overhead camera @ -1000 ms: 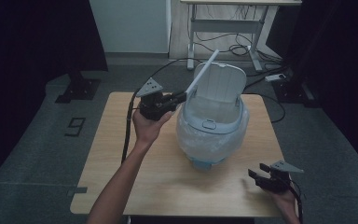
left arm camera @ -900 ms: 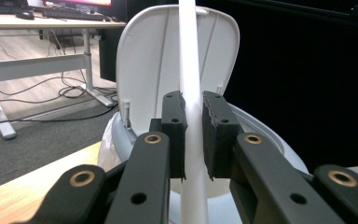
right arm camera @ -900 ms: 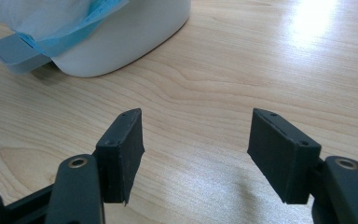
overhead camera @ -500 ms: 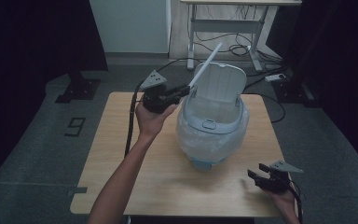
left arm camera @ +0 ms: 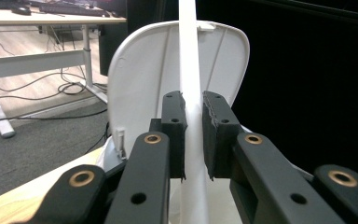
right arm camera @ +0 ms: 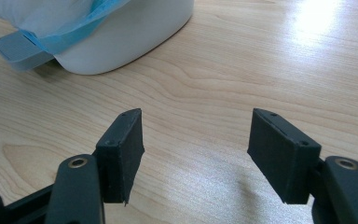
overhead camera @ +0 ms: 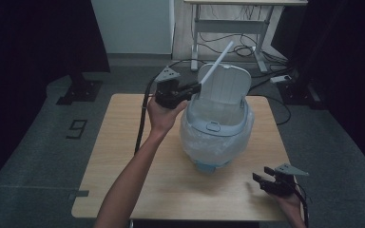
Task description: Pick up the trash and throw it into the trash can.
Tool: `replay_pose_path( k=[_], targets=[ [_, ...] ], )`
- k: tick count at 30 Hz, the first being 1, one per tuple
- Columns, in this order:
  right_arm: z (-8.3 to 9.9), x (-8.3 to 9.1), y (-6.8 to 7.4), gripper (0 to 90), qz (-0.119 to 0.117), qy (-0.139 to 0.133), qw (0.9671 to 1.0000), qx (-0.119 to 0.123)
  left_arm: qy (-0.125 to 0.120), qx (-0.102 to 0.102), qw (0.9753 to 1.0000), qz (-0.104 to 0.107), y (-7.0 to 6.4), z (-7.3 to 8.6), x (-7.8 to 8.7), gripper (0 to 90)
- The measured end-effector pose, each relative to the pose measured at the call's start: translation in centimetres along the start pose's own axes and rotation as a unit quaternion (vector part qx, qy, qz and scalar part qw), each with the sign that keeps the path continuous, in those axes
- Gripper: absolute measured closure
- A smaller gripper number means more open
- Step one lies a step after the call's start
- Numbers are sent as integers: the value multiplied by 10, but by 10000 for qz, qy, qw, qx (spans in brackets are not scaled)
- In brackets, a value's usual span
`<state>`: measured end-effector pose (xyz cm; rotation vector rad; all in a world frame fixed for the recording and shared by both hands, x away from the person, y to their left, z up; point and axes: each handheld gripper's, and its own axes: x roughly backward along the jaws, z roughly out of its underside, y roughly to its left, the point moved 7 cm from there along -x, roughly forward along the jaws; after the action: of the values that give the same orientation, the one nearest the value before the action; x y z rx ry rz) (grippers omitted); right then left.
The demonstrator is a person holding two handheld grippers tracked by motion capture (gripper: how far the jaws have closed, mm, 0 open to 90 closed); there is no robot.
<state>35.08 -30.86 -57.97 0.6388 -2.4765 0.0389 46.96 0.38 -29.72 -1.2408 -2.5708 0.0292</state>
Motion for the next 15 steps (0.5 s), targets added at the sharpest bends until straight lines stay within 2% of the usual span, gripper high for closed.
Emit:
replay_pose_path(
  k=[6, 15],
  targets=[
    [0, 0, -1, 349, 3, -2, 10000, -5, 79, -4, 10000, 20, -2, 0, -12, 796],
    [1, -1, 0, 349, -22, 33, 10000, 21, 135, 99, 9998, 50, -2, -1, -24, 796]
  ],
)
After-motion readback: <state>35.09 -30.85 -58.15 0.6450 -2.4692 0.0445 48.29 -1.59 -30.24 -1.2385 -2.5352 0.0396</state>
